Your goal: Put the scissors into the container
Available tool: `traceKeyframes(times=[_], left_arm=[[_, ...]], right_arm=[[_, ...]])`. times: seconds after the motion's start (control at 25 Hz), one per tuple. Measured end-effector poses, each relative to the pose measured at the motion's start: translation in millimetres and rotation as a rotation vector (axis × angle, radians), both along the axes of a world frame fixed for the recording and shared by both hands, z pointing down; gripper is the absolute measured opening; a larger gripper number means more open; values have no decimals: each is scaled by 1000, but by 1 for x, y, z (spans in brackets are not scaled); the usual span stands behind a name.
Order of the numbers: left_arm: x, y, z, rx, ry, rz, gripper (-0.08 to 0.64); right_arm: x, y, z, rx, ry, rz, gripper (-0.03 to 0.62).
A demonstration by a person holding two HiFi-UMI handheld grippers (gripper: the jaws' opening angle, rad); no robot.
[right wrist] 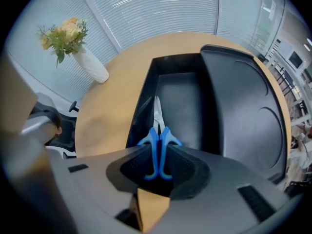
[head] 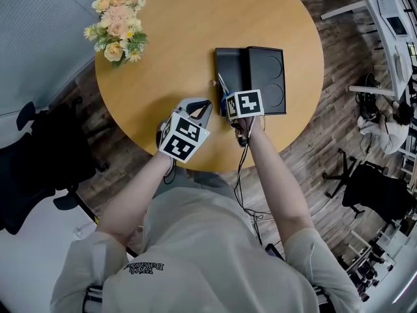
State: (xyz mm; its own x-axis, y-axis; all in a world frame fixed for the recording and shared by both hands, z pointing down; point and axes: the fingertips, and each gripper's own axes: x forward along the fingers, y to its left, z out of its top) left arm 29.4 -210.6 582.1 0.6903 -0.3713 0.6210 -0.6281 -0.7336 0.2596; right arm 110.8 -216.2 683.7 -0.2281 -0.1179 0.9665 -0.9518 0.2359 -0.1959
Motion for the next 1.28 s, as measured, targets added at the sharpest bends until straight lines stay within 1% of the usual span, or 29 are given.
traceKeyframes(times=[0.2,0.48,0.6,0.76,0.88,1.0,1.12,1.28], left_arm=[[2,6,-3,7,15,13,25],[1,12,-11,15,19,-10,25],[1,11,-14,29,15,-19,25],[3,9,-29,60,13,-29,25],[5,6,-45,94,12,-32,25],[5,5,-60,121,16,-40,25],[5,7,-77,153,26,-48,25],[5,7,-104,207,42,-58,25]], right_arm=[[-3,0,-1,20,-12,-5,137],[-1,0,-8,77,-55,39,135],[-1,0,-17,128,-74,49,135],[2,-4,-40,217,-88,45,133],[5,-10,-64,301,-111,47,114],[4,-20,-94,425,-149,30,110],[5,-25,-127,548,-163,19,97],[6,-24,-170,673,-189,16,77]])
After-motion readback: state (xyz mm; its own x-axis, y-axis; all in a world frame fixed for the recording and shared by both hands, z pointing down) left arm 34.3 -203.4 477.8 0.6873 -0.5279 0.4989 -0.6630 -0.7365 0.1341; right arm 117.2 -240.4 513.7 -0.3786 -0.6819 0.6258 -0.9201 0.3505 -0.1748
